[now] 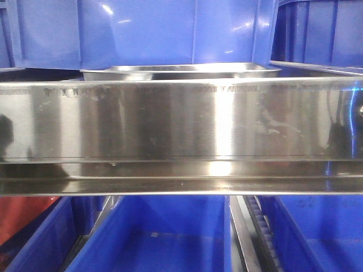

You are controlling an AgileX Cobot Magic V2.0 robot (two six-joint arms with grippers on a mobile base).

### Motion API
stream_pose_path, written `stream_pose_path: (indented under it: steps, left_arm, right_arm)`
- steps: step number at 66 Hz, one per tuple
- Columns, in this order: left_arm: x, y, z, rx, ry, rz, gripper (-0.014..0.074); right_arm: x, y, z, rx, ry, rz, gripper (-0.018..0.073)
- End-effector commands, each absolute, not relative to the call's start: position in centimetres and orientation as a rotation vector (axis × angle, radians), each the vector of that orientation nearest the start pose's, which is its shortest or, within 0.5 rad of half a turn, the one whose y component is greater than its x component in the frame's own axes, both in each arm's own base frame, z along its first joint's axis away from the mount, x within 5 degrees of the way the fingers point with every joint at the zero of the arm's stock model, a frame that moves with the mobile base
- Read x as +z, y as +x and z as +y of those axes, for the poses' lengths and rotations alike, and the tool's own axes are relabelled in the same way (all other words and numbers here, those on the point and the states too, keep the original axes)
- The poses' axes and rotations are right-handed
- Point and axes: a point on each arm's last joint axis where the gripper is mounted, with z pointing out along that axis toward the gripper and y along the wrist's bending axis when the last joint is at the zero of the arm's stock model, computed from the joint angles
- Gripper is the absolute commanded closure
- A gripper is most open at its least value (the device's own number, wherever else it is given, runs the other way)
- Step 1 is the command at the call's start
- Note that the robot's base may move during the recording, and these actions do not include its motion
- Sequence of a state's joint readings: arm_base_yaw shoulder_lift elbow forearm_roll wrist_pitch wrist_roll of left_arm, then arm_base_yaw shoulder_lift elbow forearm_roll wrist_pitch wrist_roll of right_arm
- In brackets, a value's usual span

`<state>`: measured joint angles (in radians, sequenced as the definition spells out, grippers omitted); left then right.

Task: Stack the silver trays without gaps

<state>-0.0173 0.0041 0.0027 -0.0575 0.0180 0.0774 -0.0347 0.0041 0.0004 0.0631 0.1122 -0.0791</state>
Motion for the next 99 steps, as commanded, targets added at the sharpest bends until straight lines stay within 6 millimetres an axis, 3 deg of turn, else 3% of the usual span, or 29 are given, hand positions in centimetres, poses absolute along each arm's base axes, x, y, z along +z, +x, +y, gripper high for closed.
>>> stream_pose_path:
  steps: [1,40,64,73,85,93,99]
  left_arm:
    - [21.3,5.6,-0.1,-0.006,0.028,1.483,0.0605]
    - [21.3,5.6,-0.1,-0.006,0.028,1.483,0.0605]
    - [22.7,5.4,0.0,0.001,0.018,1.333,0.0605]
    - [24.1,4.9,0.1,0.008,0.007,1.169,0.0605]
    - [25.7,4.1,0.2,0.017,-0.004,0.97,0.0605]
    - [27.5,3.6,0.2,0.014,-0.004,0.939,0.0605]
    - [29.5,2.9,0.1,0.012,-0.001,0.92,0.0605]
  right_arm:
    - [20.4,5.6,-0.2,-0.042,0.008,1.58,0.0577]
    - [20.4,5.6,-0.2,-0.042,0.008,1.58,0.0577]
    - [21.2,5.6,-0.2,-0.047,0.012,1.492,0.0577]
    - [22.8,5.3,-0.3,-0.058,0.019,1.314,0.0577]
    - [26.3,3.6,-0.4,-0.08,0.035,0.882,0.0577]
    - [28.6,2.9,-0.4,-0.078,0.033,0.847,0.0577]
    - [31.4,2.0,-0.3,-0.071,0.028,0.858,0.0577]
